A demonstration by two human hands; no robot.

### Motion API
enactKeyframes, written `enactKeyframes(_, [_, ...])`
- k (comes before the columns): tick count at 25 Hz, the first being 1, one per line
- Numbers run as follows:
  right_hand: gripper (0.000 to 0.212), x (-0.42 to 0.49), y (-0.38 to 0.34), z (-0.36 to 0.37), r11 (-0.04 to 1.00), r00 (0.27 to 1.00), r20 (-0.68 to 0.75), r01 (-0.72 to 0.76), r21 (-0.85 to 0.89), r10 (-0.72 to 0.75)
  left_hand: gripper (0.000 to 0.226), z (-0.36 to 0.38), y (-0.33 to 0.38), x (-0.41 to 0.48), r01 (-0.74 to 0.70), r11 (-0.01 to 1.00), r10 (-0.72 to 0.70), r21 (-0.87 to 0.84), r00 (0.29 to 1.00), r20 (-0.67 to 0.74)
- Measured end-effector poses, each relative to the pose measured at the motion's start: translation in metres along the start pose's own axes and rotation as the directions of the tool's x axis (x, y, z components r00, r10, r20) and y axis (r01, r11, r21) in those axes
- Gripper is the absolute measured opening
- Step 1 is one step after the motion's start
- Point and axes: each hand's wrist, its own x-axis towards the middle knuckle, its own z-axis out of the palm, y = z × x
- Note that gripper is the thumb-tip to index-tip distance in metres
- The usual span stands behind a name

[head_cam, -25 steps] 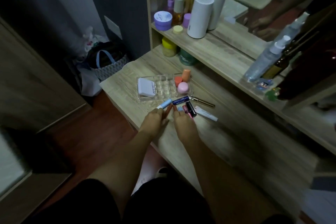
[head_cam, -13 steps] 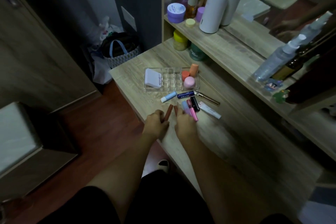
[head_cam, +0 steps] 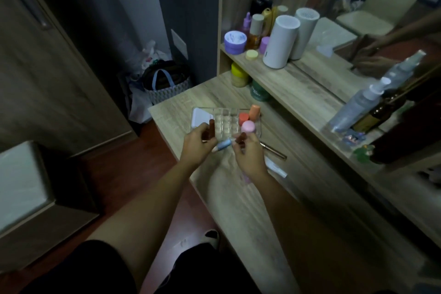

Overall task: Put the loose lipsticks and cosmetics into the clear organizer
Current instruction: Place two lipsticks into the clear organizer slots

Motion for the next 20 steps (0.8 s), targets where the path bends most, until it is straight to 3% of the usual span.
enactKeyframes(7, [0.016, 0.073, -0.025, -0.01, 0.987, 0.998, -0.032, -0.042, 0.155, 0.048, 0.009, -0.012, 0.019, 0.076, -0.109, 0.994, 0.11, 0.015, 0.993, -0.049])
enactKeyframes(11, [0.019, 0.103, -0.025, 0.001, 0.99, 0.999, -0.032, 0.009, 0.142, -0.005, 0.015, -0.009, 0.013, 0.105, -0.125, 0.99, 0.129, 0.067, 0.99, -0.057])
enactKeyframes(14, [0.023, 0.114, -0.019, 0.014, 0.998, 1.0, -0.022, 0.007, 0.067, -0.006, 0.034, -0.003, 0.002, 0.117, -0.116, 0.992, 0.118, 0.058, 0.992, -0.048])
enactKeyframes(16, [0.024, 0.117, -0.012, 0.02, 1.0, 1.0, 0.018, 0.023, 0.013, -0.024, 0.039, 0.003, -0.004, 0.12, -0.115, 0.988, 0.117, 0.1, 0.993, -0.017])
enactKeyframes(20, [0.028, 0.124, -0.005, 0.029, 1.0, 0.998, 0.062, 0.016, -0.012, -0.015, 0.02, 0.013, -0.014, 0.127, -0.152, 0.961, 0.126, 0.229, 0.984, 0.127])
